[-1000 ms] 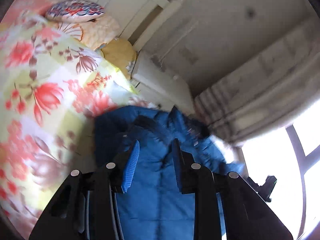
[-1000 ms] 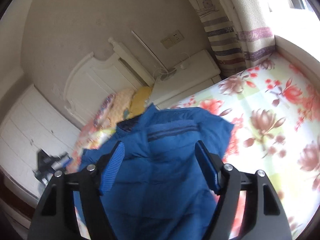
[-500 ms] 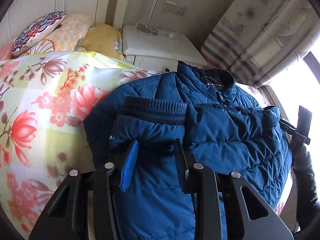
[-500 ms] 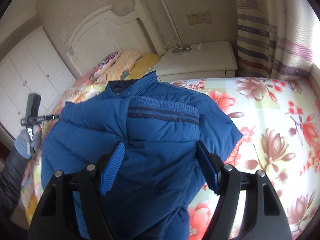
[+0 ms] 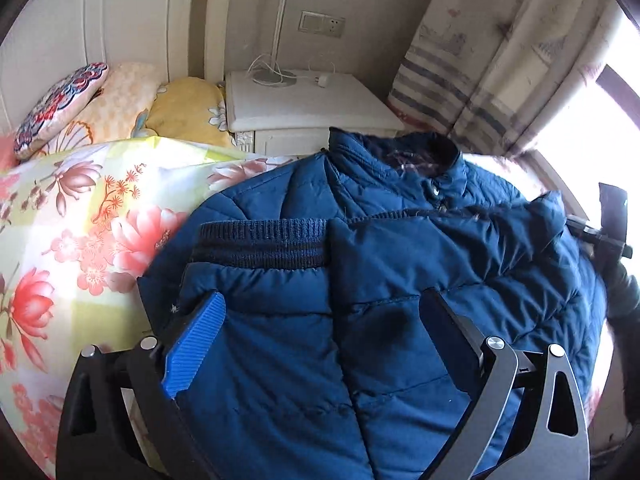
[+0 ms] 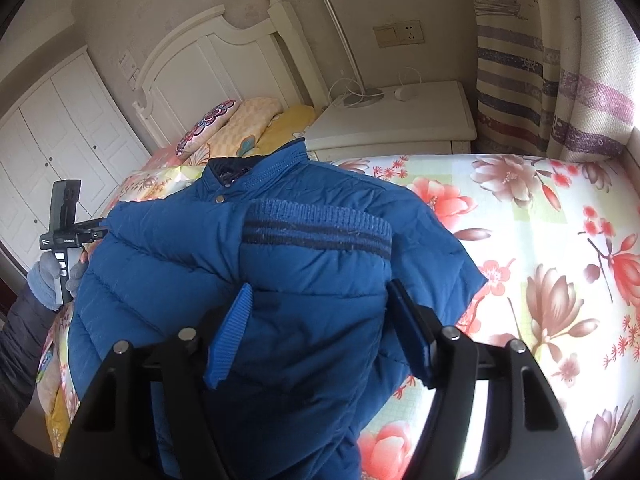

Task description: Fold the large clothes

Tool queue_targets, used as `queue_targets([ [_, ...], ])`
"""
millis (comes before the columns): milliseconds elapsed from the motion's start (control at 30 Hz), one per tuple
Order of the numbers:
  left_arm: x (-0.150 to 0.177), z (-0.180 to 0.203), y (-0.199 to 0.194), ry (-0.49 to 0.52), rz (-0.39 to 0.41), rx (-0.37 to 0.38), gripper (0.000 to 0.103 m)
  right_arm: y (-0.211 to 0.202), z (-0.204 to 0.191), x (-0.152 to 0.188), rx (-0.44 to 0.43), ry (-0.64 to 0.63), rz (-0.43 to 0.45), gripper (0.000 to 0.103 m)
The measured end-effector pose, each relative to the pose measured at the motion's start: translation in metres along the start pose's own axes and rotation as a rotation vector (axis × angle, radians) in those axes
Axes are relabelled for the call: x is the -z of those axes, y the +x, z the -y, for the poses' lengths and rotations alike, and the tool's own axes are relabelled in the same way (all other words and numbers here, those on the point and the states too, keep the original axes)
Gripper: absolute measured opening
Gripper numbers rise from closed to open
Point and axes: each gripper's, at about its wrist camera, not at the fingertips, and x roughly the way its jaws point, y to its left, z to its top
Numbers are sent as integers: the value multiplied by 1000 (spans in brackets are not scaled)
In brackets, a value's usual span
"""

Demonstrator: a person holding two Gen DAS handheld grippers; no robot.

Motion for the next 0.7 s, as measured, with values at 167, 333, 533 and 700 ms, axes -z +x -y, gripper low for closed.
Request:
queue_targets([
  [167, 4, -23, -9, -141, 60, -23, 4, -3, -8, 4, 29, -36, 40, 49],
  [333, 20, 18, -54, -34, 178, -84, 0, -42, -50, 16, 91, -143, 175, 8],
  [533, -51, 42, -129, 12, 347, -102, 0, -108, -93, -17, 76, -234, 307, 7],
  [700, -73, 20, -96, -67, 220, 53, 1, -77, -108, -67, 100, -227, 280, 7],
])
